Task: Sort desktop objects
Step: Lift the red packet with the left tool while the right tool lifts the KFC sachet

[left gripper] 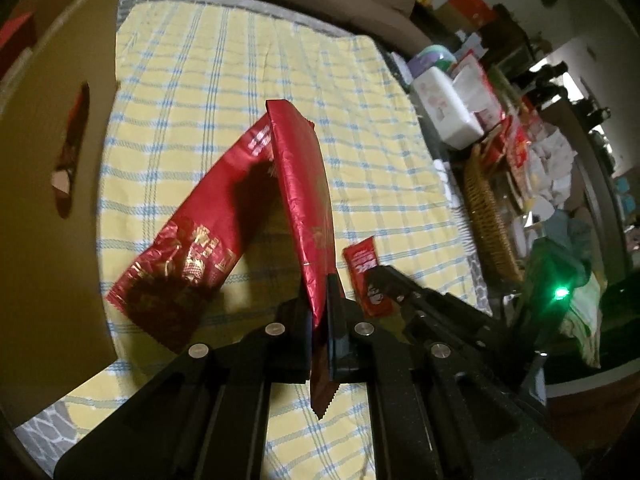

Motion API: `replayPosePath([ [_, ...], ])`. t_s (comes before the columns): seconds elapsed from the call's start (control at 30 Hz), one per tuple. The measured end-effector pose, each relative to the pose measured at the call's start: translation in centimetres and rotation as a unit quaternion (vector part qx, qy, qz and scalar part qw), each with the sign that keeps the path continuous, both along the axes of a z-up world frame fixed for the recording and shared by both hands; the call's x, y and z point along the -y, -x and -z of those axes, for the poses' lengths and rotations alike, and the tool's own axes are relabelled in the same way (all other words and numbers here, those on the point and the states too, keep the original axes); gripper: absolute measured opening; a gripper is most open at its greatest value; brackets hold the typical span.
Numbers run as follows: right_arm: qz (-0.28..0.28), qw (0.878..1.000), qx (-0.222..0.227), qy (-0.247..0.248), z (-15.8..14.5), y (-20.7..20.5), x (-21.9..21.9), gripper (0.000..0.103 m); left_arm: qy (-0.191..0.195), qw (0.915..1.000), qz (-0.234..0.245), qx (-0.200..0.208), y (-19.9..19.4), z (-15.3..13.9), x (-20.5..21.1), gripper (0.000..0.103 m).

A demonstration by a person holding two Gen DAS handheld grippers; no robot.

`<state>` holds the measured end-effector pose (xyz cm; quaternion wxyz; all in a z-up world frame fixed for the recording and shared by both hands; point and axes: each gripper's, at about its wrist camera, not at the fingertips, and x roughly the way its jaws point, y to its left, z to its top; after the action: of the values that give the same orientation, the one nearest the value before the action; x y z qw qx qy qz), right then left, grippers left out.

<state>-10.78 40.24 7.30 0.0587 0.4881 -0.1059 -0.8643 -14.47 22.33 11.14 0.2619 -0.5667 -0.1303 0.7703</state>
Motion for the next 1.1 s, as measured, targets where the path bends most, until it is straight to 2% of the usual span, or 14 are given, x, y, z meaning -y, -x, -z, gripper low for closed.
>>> replayPosePath([
  [0.17,-0.008,1.000,0.015,0.007,-0.1,-0.1,0.6,0.006,-0.001,1.0000,0.000,-0.003,0.0,-0.9,0.6,0.005],
  [0.3,-0.017,0.999,0.035,-0.002,0.9,0.2,1.4,0.013,0.001,1.0000,0.001,0.001,-0.3,-0.6,0.7,0.005],
  [0.43,-0.025,0.998,0.049,-0.033,2.0,0.6,2.3,0.022,0.004,1.0000,0.005,0.008,-0.4,0.2,0.8,0.005],
  [0.5,-0.029,0.997,0.054,-0.042,2.6,0.8,2.6,0.018,0.003,0.9999,0.007,0.011,-0.5,0.5,0.7,0.005],
  [0.53,-0.029,0.997,0.050,-0.052,2.6,0.8,2.7,0.008,0.003,0.9999,0.008,0.012,-0.5,0.5,0.7,0.005],
  [0.63,-0.028,0.997,0.048,-0.059,2.3,0.8,2.6,0.006,0.003,0.9999,0.012,0.011,-0.8,0.3,0.8,0.005],
  [0.83,-0.021,0.998,0.030,-0.053,-0.6,0.3,2.2,0.006,-0.006,0.9999,0.014,-0.001,-1.4,-1.5,1.5,0.005],
  [1.1,-0.045,0.998,-0.011,-0.053,-7.0,-0.6,5.1,0.006,-0.025,0.9993,0.009,-0.024,-2.3,-5.5,4.0,0.005],
])
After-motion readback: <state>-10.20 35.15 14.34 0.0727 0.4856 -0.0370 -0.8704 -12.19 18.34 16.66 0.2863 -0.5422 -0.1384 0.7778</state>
